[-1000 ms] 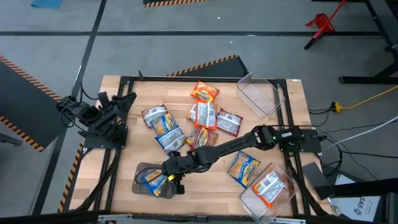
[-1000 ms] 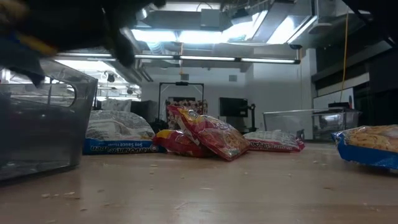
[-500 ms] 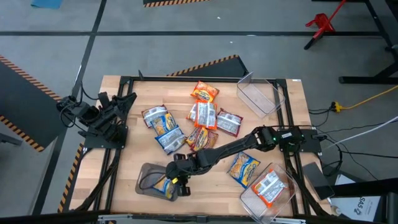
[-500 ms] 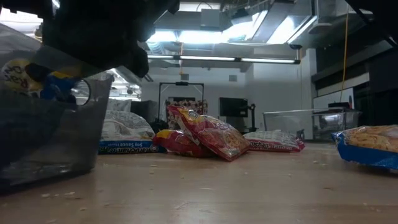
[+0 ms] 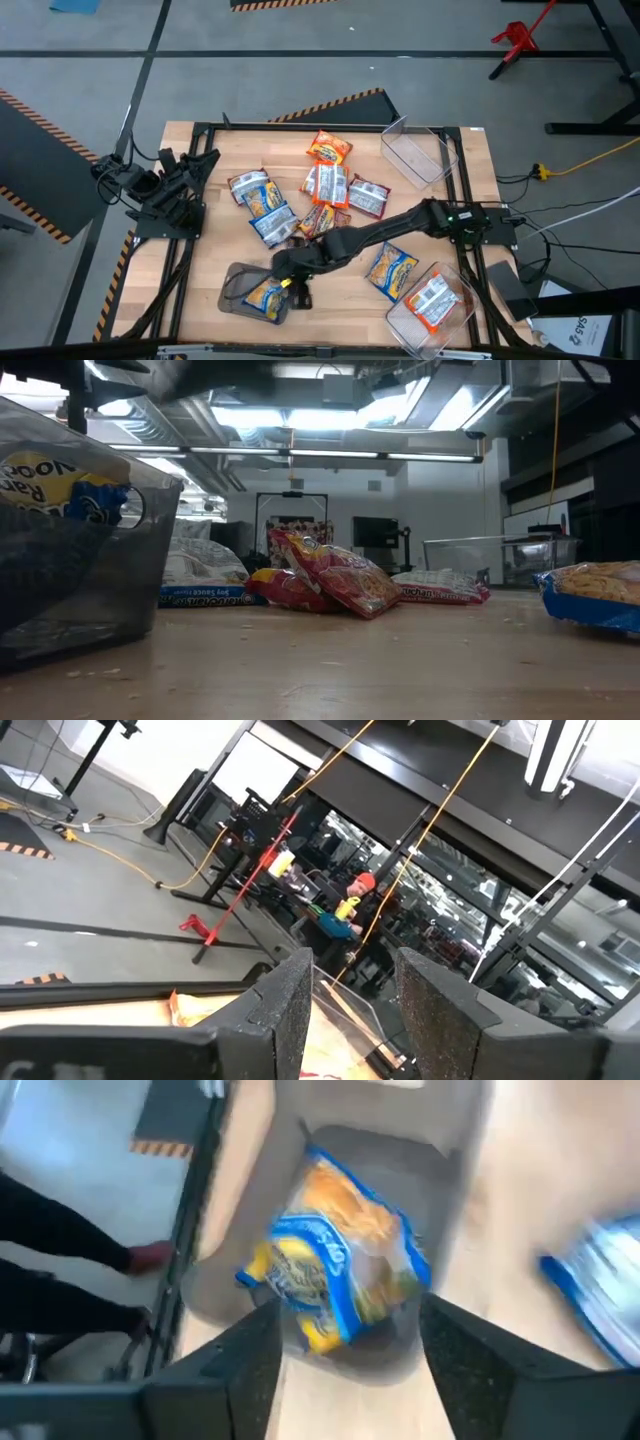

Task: Sort Maruchan noodles
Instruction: Put the red noodle pack into the top transparent bin

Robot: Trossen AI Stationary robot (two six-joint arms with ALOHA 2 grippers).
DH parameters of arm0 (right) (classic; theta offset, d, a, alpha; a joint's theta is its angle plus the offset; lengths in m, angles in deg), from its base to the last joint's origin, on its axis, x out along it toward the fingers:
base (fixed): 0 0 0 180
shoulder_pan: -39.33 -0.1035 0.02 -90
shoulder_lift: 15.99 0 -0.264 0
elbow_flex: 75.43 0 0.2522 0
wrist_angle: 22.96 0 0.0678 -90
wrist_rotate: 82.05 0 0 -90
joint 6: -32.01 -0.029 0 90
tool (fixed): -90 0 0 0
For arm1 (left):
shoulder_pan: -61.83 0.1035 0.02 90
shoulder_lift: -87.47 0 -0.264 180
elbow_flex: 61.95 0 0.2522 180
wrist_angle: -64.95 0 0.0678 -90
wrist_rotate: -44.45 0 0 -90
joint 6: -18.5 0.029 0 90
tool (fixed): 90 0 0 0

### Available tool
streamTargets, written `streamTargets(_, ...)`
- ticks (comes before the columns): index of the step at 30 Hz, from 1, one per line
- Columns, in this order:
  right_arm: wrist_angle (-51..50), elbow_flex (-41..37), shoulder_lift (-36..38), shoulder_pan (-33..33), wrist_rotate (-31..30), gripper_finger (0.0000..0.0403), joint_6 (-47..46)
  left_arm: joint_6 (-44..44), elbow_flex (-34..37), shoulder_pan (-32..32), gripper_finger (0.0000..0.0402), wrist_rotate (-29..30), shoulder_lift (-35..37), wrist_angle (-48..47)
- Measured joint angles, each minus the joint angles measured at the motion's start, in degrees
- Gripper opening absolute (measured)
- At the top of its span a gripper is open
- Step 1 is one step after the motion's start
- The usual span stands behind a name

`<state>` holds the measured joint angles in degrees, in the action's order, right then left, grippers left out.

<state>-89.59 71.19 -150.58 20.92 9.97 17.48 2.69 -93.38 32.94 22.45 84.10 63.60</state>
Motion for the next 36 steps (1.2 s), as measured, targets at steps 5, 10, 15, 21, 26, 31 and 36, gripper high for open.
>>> streamTargets(5,-17.8,-0.1,4.0,0.2,-12.7,0.0229,-0.1,0.0,0.0,0.0,0.0140,-0.1,0.0,0.0)
streamTargets(10,-25.3,-0.1,4.2,1.3,-16.7,0.0237,-0.1,0.0,0.0,0.0,0.0140,-0.1,0.0,-0.1)
streamTargets(15,-20.5,-3.4,4.1,3.4,-12.9,0.0273,4.8,0.1,0.0,0.0,0.0140,-0.7,0.0,-1.2)
streamTargets(21,-16.2,-8.5,4.2,6.5,-9.4,0.0323,10.9,0.0,0.0,0.0,0.0140,-1.1,0.0,-2.8)
streamTargets(26,-11.8,-14.3,4.2,8.1,-6.9,0.0348,16.1,0.0,0.0,0.0,0.0140,-1.1,0.0,-3.0)
streamTargets(31,-6.4,-19.7,4.2,8.4,-5.5,0.0355,16.7,0.0,0.0,0.0,0.0140,-1.2,0.0,-3.6)
streamTargets(36,-4.2,-22.9,4.2,8.5,-6.3,0.0355,16.7,0.0,0.0,0.0,0.0140,-1.2,0.0,-4.3)
